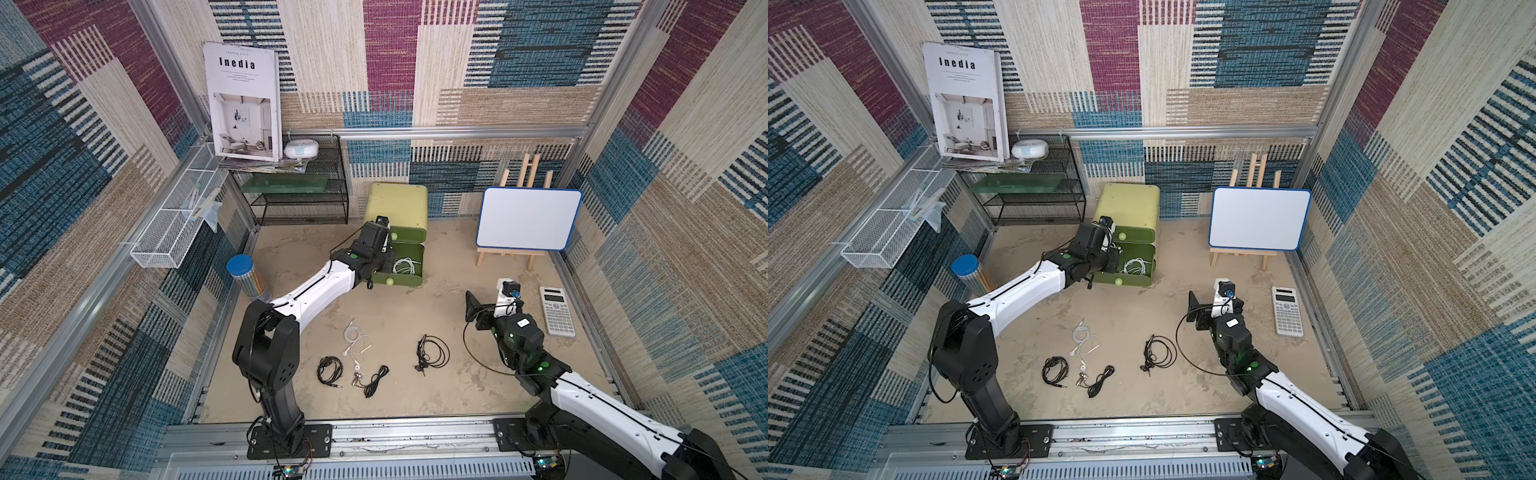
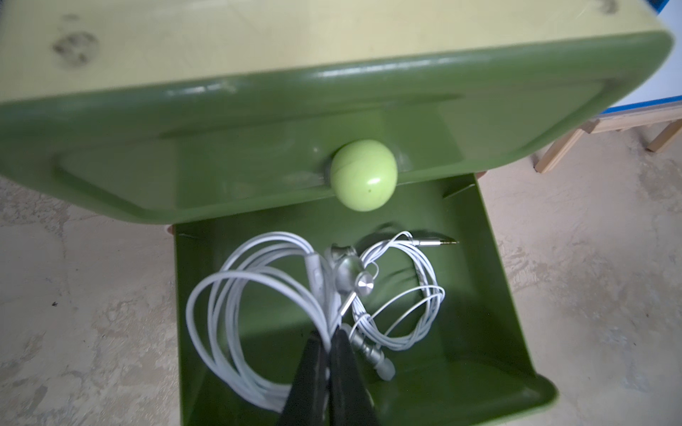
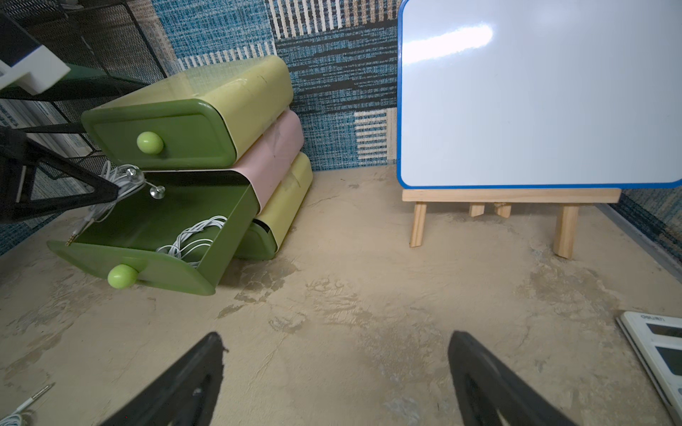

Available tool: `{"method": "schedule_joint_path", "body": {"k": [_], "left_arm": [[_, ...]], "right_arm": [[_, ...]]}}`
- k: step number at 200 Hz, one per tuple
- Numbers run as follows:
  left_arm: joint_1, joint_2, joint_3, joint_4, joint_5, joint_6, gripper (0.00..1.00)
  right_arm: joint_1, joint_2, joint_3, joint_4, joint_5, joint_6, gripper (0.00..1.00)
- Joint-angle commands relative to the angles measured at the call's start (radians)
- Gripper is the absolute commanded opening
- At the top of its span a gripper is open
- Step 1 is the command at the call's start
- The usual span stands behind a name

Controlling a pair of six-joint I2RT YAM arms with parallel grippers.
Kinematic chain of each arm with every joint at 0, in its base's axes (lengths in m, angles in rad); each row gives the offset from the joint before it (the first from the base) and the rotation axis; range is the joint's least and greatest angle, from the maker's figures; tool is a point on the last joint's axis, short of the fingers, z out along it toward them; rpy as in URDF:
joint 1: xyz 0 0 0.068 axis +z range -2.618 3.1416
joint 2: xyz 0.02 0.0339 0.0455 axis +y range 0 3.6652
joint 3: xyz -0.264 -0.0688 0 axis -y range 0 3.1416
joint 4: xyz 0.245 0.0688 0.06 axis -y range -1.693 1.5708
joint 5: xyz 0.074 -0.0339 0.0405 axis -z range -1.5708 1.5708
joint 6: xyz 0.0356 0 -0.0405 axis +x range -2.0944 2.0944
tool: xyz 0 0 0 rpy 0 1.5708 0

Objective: Place the wired earphones into the drawer by color
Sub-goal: Place the wired earphones in the drawer.

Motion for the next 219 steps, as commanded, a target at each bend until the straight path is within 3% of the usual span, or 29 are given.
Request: {"method": "schedule_joint_path", "body": {"k": [1, 28, 77, 114, 158, 219], "left_arm": [[0.006, 0.006, 0.007, 0.022, 0.017, -0.012, 0.03], [0.007, 0.0, 0.003, 0.022, 0.023, -0.019, 0.26], [0.007, -0.069, -0.027, 0.012, 0.035, -0.033, 0.46], [0.007, -0.196, -0.109, -0.005, 0.057, -0.063, 0.66], [0.007, -0.416, -0.296, -0.056, 0.067, -0.107, 0.98], [0.003, -0.669, -0.513, -0.236, 0.081, -0.176, 0.99]], "right_arm": [[0.001, -0.001, -0.002, 0.018, 0.007, -0.003, 0.98], [0.002, 0.002, -0.002, 0.019, 0.007, -0.004, 0.98], [0.001, 0.006, -0.002, 0.022, 0.004, -0.005, 0.98], [0.001, 0.015, -0.001, 0.031, -0.032, -0.013, 0.98], [0.001, 0.08, 0.027, 0.044, -0.182, -0.027, 0.98], [0.001, 0.205, 0.094, 0.007, -0.366, -0.035, 0.99]]}}
